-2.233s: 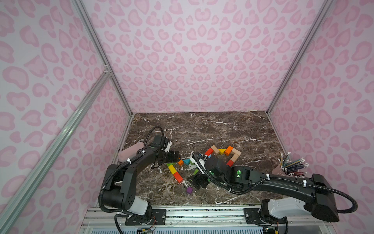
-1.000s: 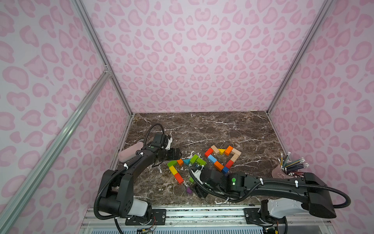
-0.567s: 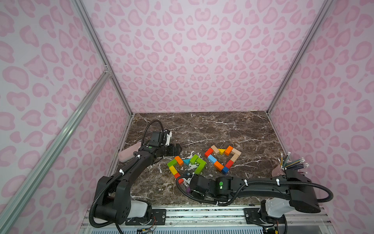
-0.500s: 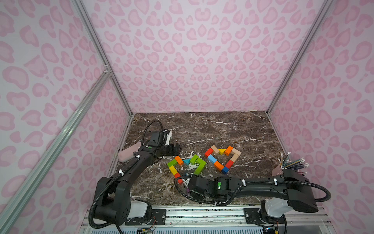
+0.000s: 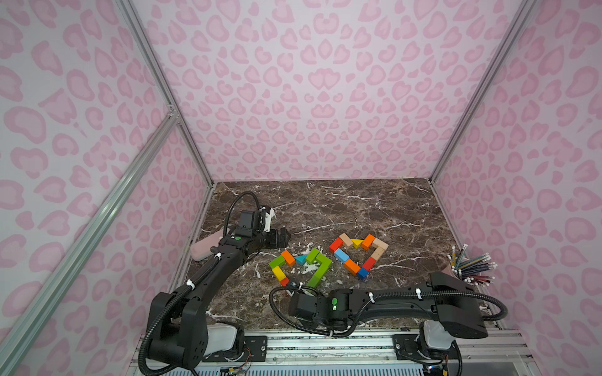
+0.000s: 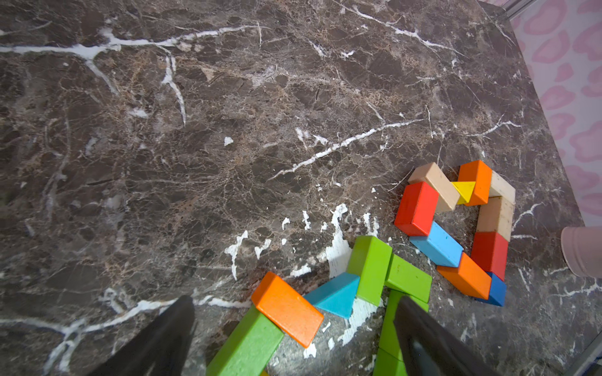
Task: Assemble a heart with building blocks
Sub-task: Assemble the building block at the center of the board.
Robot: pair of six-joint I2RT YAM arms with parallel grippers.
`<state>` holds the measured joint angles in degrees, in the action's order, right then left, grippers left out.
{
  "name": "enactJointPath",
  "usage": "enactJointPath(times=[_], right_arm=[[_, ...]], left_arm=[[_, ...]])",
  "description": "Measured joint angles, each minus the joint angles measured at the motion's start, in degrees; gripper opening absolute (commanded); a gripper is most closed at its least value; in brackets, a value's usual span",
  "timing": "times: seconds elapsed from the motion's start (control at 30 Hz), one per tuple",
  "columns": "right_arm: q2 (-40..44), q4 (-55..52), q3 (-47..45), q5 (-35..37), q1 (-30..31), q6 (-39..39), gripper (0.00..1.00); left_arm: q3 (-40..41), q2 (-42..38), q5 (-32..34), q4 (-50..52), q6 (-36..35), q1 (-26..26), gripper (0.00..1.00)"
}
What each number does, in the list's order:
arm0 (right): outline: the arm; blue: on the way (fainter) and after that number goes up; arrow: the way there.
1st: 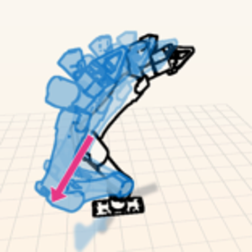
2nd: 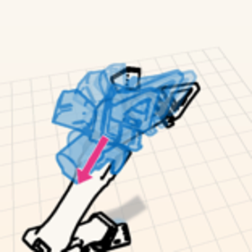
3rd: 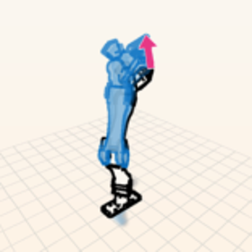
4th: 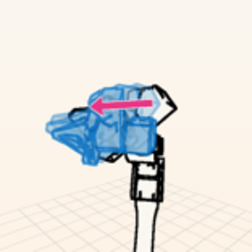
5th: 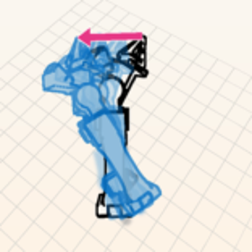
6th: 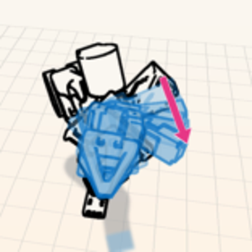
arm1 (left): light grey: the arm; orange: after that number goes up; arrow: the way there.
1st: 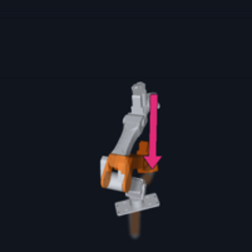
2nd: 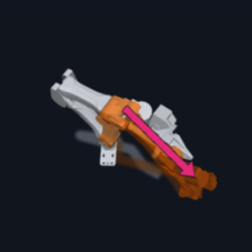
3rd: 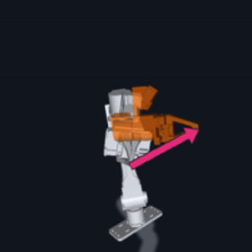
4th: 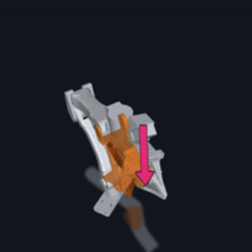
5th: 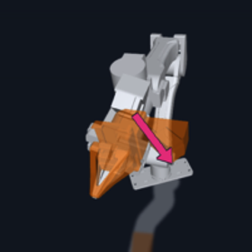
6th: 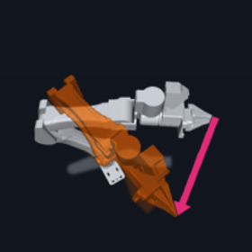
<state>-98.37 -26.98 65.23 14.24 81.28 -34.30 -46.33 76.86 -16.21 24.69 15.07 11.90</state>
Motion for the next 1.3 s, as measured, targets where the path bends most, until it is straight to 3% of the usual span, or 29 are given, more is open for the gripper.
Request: enactJointPath(times=[0.43,1.3], right_arm=[[-4.22,-3.39,2.95,-0.26,0.39,-14.62,0.32],[-5.64,1.6,-0.11,-5.42,-5.73,-20.02,0.28]], left_arm=[[0.24,-1.14,-0.22,-0.35,0.04,-0.26,0.98],[0.61,-1.31,-0.5,-0.48,0.28,-0.46,0.98]])
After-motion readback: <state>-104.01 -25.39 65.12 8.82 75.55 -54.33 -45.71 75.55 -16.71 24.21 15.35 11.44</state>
